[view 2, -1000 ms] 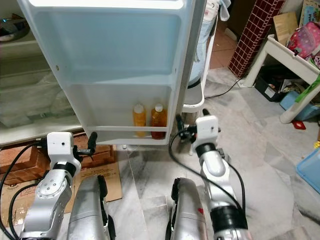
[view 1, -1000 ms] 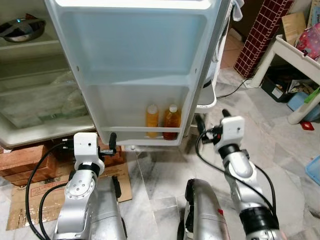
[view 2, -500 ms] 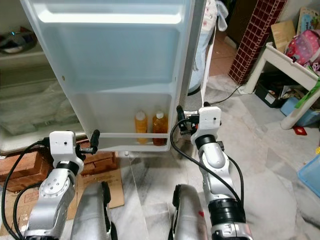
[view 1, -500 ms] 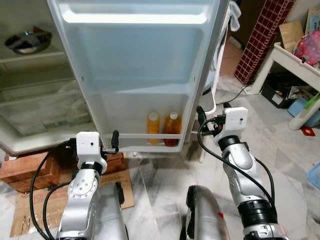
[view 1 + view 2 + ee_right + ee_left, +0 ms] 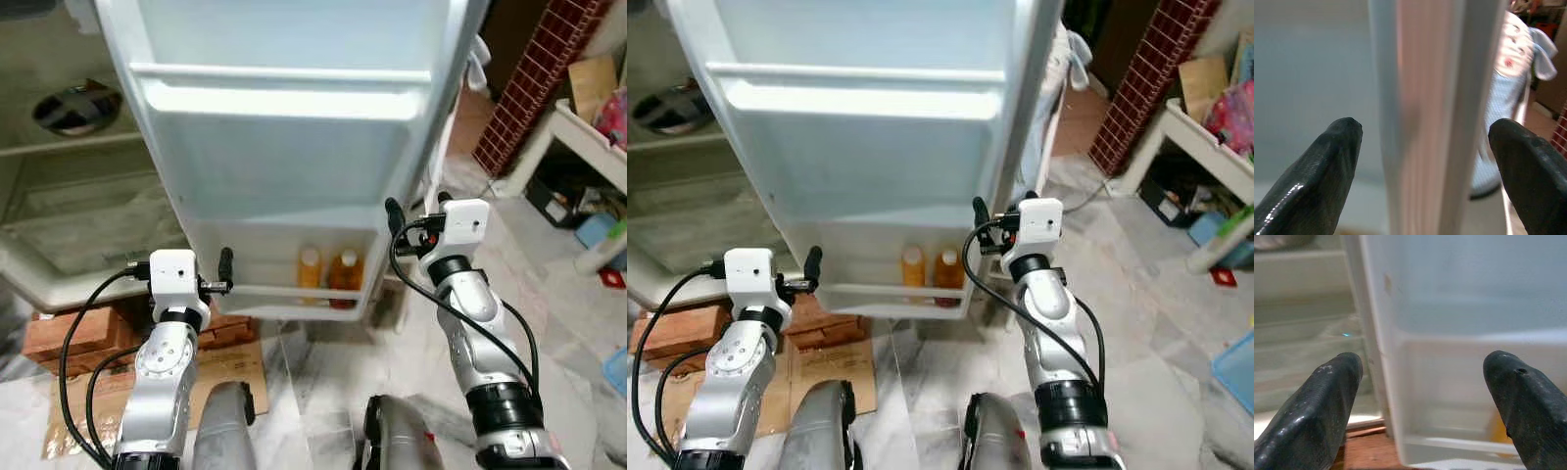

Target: Restocking fridge

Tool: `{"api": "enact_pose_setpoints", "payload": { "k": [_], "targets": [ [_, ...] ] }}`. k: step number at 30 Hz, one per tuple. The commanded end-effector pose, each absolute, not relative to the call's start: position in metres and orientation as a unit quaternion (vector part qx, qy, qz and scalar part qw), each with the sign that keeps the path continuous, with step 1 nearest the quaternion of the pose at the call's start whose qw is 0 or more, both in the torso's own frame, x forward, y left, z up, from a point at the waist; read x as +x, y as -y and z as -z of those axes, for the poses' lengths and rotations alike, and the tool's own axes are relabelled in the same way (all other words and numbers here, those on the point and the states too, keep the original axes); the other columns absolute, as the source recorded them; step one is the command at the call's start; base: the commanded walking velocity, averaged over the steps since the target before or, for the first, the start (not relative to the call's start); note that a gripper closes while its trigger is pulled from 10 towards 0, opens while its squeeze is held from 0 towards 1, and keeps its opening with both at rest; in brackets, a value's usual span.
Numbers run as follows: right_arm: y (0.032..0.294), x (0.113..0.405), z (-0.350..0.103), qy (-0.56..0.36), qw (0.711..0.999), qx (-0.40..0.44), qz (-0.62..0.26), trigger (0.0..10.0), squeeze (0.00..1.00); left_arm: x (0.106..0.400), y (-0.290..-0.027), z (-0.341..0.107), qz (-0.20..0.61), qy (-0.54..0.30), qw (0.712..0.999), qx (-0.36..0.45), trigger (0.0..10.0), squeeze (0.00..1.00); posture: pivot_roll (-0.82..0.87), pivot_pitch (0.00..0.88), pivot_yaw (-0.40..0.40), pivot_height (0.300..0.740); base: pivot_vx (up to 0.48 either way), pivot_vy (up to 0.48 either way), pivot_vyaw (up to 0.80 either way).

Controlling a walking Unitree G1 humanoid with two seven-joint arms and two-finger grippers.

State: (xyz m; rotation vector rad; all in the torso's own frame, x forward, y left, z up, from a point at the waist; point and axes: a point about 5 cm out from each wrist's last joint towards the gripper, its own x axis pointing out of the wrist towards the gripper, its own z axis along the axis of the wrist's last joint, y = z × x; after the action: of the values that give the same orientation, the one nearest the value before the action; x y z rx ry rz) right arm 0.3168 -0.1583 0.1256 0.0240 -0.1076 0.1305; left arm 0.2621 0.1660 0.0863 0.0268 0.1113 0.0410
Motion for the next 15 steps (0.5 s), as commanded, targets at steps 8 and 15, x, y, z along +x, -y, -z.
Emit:
{"api": "enact_pose_setpoints", "payload": {
  "k": [8,15],
  "targets": [
    [0.166,0.311,-0.13,0.054,0.997,0.012,-0.052,10.0,0.0,0.249,-0.175,-0.082,-0.039,-0.075,0.996,0.032,10.0,0.0,0.04,0.028,-0.02,0.74,0.0,0.0,0.0],
    [0.154,0.296,-0.114,0.012,0.993,0.023,-0.118,10.0,0.0,0.25,-0.18,-0.086,-0.042,-0.07,0.996,0.046,10.0,0.0,0.04,0.035,-0.005,0.74,0.0,0.0,0.0]
  ]
}}
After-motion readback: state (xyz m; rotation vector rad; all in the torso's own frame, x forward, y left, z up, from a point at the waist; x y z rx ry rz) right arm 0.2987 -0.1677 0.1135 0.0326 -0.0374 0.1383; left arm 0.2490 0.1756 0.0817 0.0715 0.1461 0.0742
